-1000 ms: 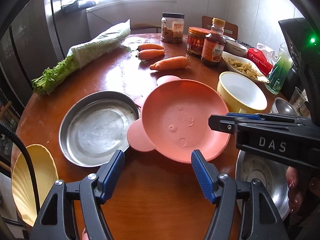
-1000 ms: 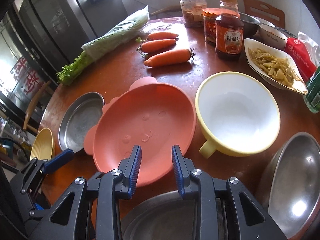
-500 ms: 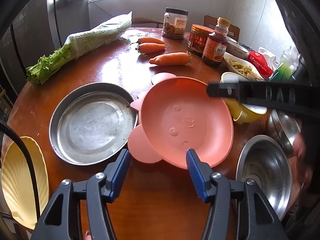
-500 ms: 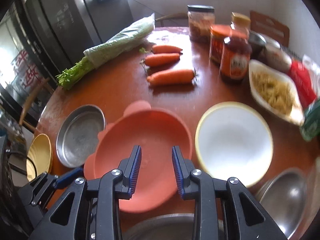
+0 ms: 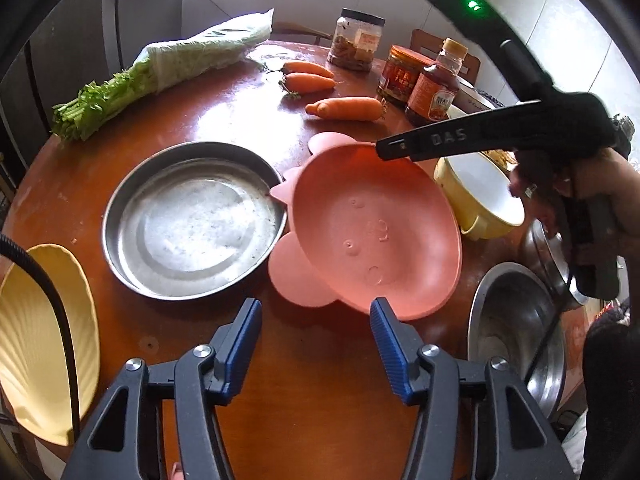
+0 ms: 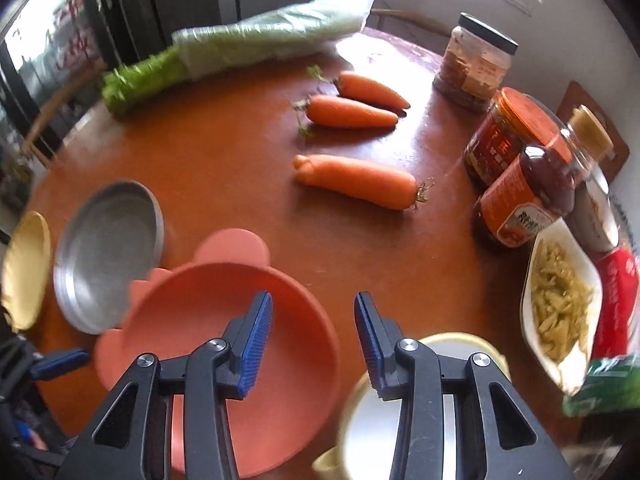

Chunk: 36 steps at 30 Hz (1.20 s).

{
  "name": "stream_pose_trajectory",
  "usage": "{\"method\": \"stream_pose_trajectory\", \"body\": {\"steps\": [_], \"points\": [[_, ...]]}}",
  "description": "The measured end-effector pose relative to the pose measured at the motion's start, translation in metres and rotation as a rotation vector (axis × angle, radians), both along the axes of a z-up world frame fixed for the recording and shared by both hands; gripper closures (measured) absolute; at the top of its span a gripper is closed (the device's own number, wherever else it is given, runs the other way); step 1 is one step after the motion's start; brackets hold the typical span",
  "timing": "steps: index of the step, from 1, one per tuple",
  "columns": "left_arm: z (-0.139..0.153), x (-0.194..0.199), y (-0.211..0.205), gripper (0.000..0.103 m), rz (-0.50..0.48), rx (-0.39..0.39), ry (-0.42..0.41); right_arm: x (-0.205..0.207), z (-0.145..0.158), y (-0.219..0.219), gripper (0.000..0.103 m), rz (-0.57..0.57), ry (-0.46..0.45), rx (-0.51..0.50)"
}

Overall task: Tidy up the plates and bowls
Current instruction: 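Lift the pink bear plate with the right gripper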

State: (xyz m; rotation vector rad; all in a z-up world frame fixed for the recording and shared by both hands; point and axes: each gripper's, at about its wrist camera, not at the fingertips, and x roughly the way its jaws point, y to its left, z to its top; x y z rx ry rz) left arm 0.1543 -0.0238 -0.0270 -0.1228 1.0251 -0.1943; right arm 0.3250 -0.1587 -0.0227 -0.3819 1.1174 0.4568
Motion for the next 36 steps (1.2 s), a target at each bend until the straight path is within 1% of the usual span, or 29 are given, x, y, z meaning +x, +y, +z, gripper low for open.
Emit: {"method": "stream_pose_trajectory", "body": {"steps": [4, 7, 8, 9, 10, 13, 14, 16, 19, 20, 22, 25, 27, 28, 30, 31, 33, 36], "points": [[0.000, 0.003, -0.001, 0.046, 0.013, -0.010, 0.000, 0.005, -0.012, 0.000, 0.059, 0.012, 0.037, -0.010], [-0.002, 0.005, -0.003, 0.046, 0.021, -0.024, 0.008, 0.006, -0.019, 0.001, 0.059, 0.036, 0.051, 0.001], [-0.002, 0.004, -0.003, 0.046, 0.027, -0.027, 0.011, 0.006, -0.021, 0.002, 0.061, 0.036, 0.058, 0.001], [-0.002, 0.004, -0.004, 0.044, 0.031, -0.033, 0.010, 0.007, -0.023, 0.003, 0.067, 0.038, 0.068, 0.010], [-0.001, 0.004, -0.005, 0.044, 0.041, -0.031, 0.016, 0.007, -0.024, 0.003, 0.070, 0.040, 0.069, 0.023], [-0.001, 0.002, -0.004, 0.044, 0.052, -0.018, 0.034, 0.004, -0.022, 0.004, 0.071, 0.029, 0.062, 0.024], [-0.001, 0.000, -0.004, 0.044, 0.057, -0.021, 0.034, 0.004, -0.022, 0.003, 0.073, 0.020, 0.061, 0.033], [-0.005, -0.003, -0.003, 0.044, 0.056, -0.043, 0.064, 0.002, -0.021, 0.000, 0.077, 0.004, 0.070, 0.063], [-0.007, -0.009, 0.001, 0.043, 0.069, -0.045, 0.075, -0.004, -0.019, -0.003, 0.079, -0.019, 0.067, 0.080], [-0.008, -0.010, 0.004, 0.041, 0.080, -0.048, 0.076, -0.006, -0.019, -0.002, 0.079, -0.022, 0.062, 0.077], [-0.010, -0.008, 0.008, 0.040, 0.096, -0.061, 0.081, -0.009, -0.018, -0.002, 0.080, -0.027, 0.038, 0.068], [-0.009, -0.003, 0.009, 0.040, 0.104, -0.108, 0.077, -0.010, -0.016, -0.005, 0.080, -0.035, 0.038, 0.083], [-0.012, 0.003, 0.007, 0.042, 0.112, -0.128, 0.085, -0.011, -0.016, -0.003, 0.083, -0.008, 0.048, 0.103], [-0.014, 0.007, 0.007, 0.046, 0.116, -0.153, 0.097, -0.011, -0.016, -0.001, 0.083, -0.002, 0.051, 0.098], [-0.018, 0.010, 0.005, 0.063, 0.113, -0.199, 0.122, -0.013, -0.017, 0.001, 0.084, 0.012, 0.060, 0.088], [-0.020, 0.012, 0.005, 0.063, 0.121, -0.211, 0.124, -0.015, -0.016, 0.001, 0.084, 0.015, 0.049, 0.080], [-0.018, 0.015, 0.004, 0.064, 0.127, -0.188, 0.115, -0.017, -0.016, 0.000, 0.085, 0.011, 0.046, 0.071], [-0.016, 0.016, 0.004, 0.064, 0.126, -0.195, 0.112, -0.019, -0.010, -0.006, 0.087, 0.000, 0.040, 0.098]]}}
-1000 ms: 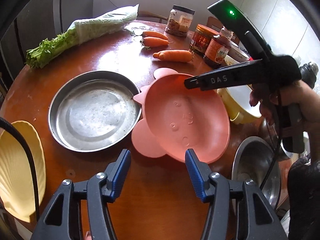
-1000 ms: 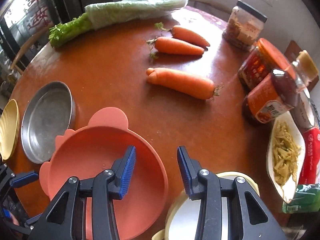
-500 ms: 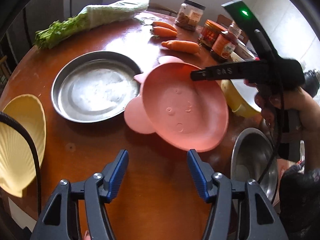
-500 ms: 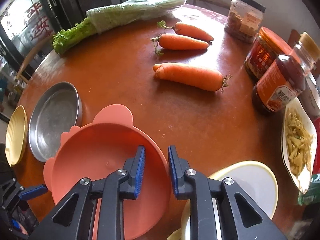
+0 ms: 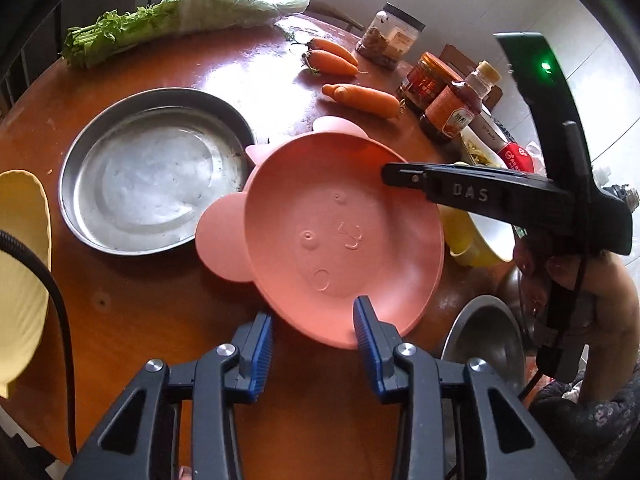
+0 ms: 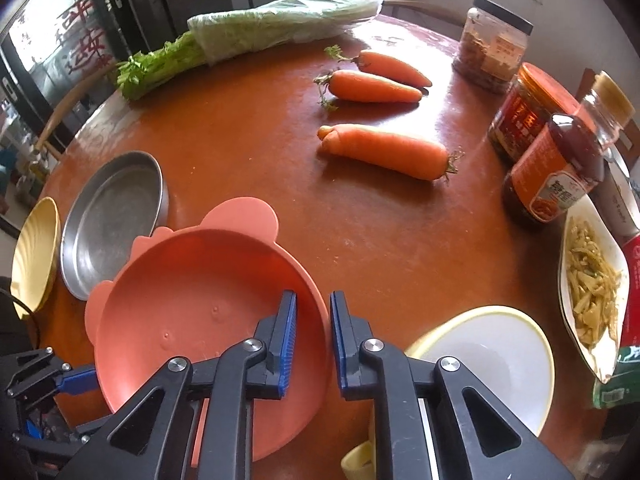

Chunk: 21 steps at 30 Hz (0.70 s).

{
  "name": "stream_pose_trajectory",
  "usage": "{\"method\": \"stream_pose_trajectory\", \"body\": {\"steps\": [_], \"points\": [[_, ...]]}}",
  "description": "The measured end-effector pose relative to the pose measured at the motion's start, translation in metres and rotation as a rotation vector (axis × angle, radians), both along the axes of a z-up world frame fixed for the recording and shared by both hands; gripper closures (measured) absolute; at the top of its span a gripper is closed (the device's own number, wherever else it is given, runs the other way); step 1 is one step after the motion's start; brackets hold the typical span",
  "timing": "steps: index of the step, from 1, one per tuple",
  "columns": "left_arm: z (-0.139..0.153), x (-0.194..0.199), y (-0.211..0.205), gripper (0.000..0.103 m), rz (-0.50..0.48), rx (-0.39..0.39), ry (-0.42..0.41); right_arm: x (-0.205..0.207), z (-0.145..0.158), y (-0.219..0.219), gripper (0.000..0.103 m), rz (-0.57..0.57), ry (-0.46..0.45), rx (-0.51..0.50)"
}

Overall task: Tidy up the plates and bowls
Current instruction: 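Lift the pink bear plate with the right gripper, then carry the pink plate onto the yellow shell plate and open the right gripper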

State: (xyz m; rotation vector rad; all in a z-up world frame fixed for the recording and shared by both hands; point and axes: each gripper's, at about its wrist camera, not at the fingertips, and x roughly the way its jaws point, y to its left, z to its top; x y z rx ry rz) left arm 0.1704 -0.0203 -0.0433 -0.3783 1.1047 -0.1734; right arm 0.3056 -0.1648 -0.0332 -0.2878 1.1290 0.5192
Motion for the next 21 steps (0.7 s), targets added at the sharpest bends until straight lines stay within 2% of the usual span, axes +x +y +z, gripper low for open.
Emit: {"method": "stream_pose_trajectory", "body": {"steps": [13, 21], "points": [[0.035, -0.027, 0.002, 0.064, -0.021, 0.053, -0.105, -0.029, 0.040, -0.013, 0.089, -0.036, -0.078, 0.102], [0.064, -0.052, 0.028, 0.064, 0.013, 0.095, -0.188, -0.057, 0.069, 0.011, 0.089, -0.011, -0.132, 0.140]]}}
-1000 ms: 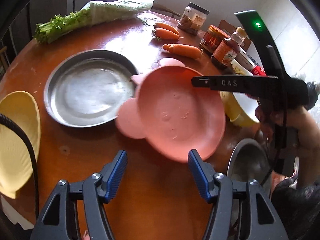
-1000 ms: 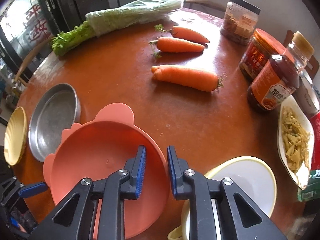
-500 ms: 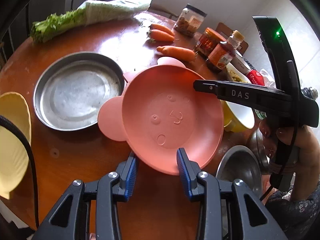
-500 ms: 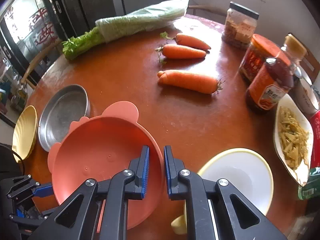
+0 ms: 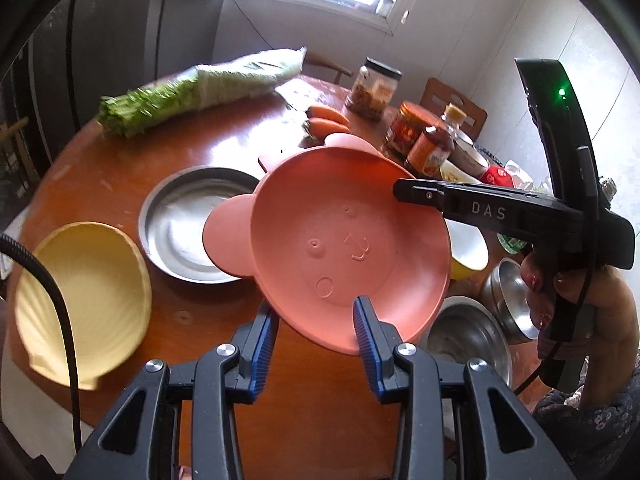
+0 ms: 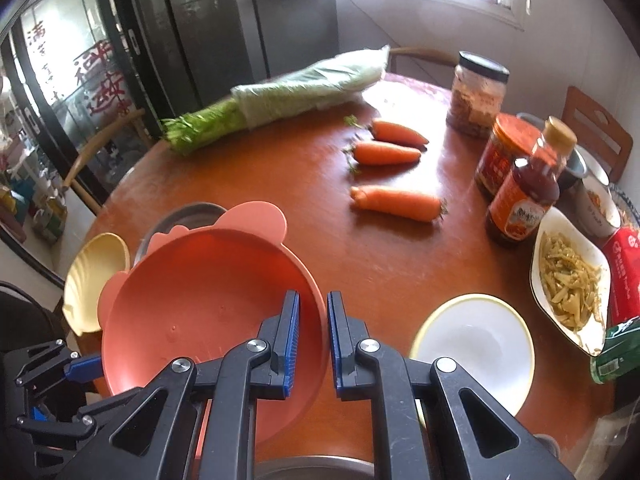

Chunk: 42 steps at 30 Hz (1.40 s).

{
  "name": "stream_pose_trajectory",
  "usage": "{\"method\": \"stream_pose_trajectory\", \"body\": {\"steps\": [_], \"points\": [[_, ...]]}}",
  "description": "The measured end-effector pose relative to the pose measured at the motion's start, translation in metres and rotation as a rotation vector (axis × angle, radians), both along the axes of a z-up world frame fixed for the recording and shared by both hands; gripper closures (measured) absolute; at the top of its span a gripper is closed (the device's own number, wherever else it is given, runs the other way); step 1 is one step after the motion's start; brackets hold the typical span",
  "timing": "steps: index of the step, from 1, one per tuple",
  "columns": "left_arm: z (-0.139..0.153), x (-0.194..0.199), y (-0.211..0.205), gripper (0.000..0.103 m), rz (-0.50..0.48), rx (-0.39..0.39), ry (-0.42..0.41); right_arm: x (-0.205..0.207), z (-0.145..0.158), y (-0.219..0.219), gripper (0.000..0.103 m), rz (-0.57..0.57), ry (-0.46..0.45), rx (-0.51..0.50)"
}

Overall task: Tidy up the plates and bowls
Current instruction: 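Carry the pink plate onto the yellow shell plate and open the right gripper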

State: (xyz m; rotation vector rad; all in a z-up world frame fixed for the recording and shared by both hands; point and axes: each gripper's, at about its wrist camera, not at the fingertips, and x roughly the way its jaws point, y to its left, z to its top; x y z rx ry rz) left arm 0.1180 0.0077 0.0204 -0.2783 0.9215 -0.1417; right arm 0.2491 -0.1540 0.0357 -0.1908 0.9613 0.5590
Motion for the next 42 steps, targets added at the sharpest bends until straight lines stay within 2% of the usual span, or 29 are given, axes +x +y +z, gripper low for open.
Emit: {"method": "stream_pose_trajectory", "body": {"steps": [10, 14, 26, 33, 42], "points": [[0.019, -0.041, 0.069, 0.064, 0.083, 0.011, -0.062, -0.031, 0.019, 0.068, 0.089, 0.066, -0.029, 0.032], [0.019, -0.055, 0.095, 0.064, 0.111, 0.047, -0.071, -0.042, 0.019, 0.102, 0.089, 0.096, -0.032, 0.043], [0.002, -0.077, 0.164, 0.064, 0.150, 0.090, -0.060, -0.058, -0.008, 0.180, 0.089, 0.130, 0.005, 0.043], [-0.016, -0.080, 0.186, 0.064, 0.168, 0.130, -0.057, -0.066, -0.036, 0.203, 0.089, 0.130, 0.042, 0.024], [-0.036, -0.069, 0.193, 0.064, 0.171, 0.119, -0.027, -0.066, -0.055, 0.198, 0.089, 0.101, 0.067, 0.021]]}}
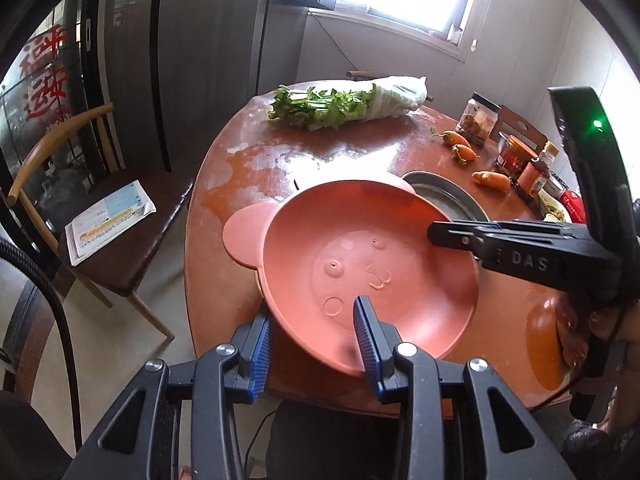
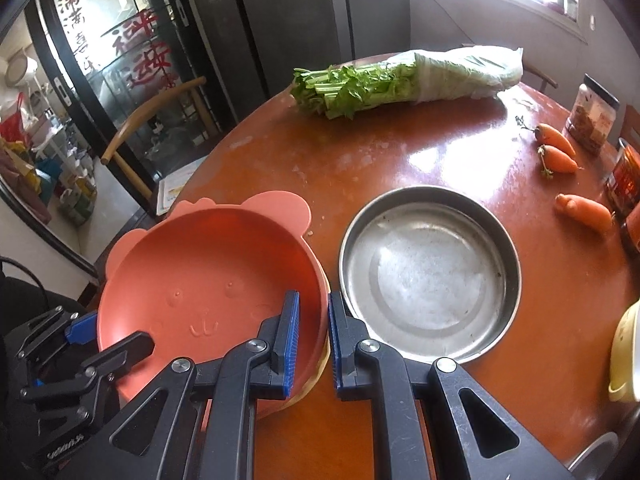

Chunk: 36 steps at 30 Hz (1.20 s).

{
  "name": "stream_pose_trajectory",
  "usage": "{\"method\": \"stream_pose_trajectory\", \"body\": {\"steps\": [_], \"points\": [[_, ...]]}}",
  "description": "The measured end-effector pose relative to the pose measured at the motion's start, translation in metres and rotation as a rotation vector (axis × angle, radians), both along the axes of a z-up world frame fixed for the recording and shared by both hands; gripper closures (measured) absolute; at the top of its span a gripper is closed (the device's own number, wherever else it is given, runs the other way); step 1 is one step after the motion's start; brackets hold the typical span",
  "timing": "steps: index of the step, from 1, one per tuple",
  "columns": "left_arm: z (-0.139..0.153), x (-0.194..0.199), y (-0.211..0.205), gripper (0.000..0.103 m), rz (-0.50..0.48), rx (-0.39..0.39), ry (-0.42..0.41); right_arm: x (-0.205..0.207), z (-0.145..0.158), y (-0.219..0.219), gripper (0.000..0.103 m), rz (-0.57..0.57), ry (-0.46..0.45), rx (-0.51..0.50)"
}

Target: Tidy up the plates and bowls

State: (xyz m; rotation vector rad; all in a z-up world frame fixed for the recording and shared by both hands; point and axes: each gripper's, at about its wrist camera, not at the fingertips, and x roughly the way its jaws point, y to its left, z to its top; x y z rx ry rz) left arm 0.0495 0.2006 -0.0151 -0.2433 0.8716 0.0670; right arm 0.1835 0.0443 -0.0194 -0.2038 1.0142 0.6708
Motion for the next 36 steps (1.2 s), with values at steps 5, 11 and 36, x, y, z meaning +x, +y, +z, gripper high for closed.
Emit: {"method": "stream_pose_trajectory", "body": {"steps": [5, 11, 36], "points": [[-0.007, 0.005, 0.000, 0.064, 0.008, 0.017, 0.007, -0.001, -0.004, -0.001, 0.089, -0.007, -0.009, -0.008], [-0.009, 0.008, 0.000, 0.064, 0.021, 0.042, 0.012, -0.007, -0.007, 0.001, 0.089, -0.007, -0.048, -0.030], [-0.002, 0.009, -0.001, 0.060, 0.051, 0.090, -0.011, -0.008, 0.000, -0.008, 0.089, -0.004, -0.046, -0.007]]}}
